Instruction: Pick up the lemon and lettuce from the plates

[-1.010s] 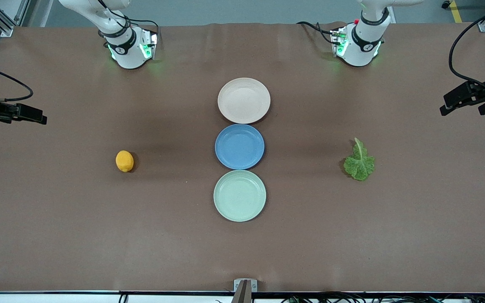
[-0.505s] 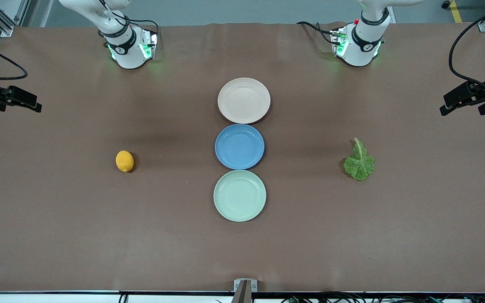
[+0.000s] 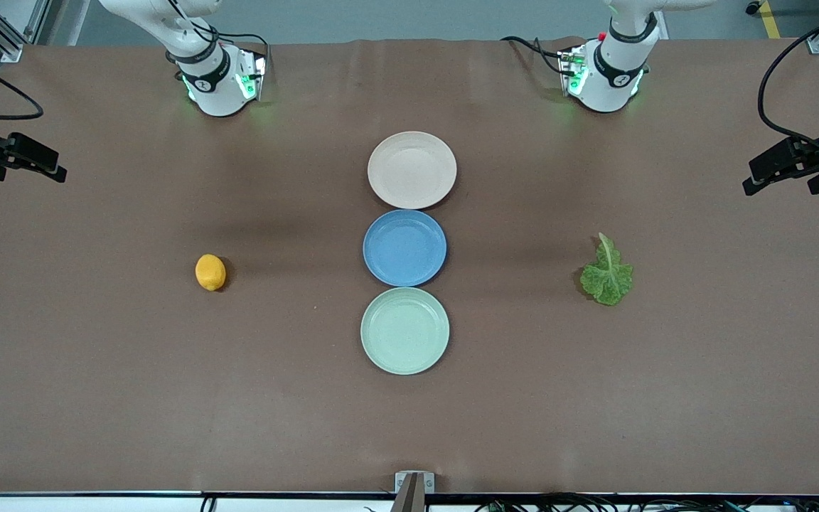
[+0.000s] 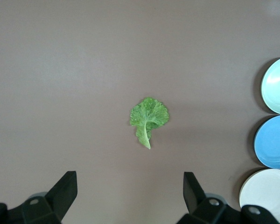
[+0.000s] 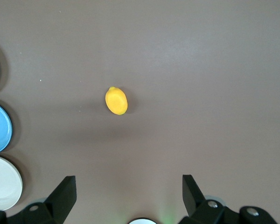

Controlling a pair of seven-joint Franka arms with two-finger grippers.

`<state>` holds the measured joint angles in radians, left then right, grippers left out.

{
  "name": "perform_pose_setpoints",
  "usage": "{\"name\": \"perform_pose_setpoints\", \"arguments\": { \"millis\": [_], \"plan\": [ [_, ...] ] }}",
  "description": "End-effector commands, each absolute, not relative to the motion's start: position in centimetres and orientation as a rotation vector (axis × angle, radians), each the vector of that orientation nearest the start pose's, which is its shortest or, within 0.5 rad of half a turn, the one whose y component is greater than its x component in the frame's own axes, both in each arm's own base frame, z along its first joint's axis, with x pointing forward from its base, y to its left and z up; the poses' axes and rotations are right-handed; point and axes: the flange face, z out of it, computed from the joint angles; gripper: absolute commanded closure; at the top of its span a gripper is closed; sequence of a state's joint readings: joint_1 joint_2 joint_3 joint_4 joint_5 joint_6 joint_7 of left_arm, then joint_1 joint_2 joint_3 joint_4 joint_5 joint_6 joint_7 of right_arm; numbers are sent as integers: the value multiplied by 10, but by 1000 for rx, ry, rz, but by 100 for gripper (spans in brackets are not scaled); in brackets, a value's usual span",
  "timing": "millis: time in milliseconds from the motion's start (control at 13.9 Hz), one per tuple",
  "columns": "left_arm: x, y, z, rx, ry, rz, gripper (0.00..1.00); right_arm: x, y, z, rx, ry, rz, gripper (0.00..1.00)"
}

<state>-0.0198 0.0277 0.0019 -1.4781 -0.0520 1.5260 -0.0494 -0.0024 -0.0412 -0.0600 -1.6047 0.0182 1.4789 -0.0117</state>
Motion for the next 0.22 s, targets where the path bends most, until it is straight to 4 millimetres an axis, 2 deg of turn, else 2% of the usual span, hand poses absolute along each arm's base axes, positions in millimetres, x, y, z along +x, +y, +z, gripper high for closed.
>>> {"name": "perform_pose_setpoints", "arguments": {
  "millis": [0, 144],
  "plan": [
    [558, -15, 652, -3179, -35, -20, 0, 521, -33, 624, -3116, 61, 109, 0],
    [558, -15, 653, -3179, -35, -22, 0, 521, -33, 624, -3115, 61, 106, 0]
  ]
}}
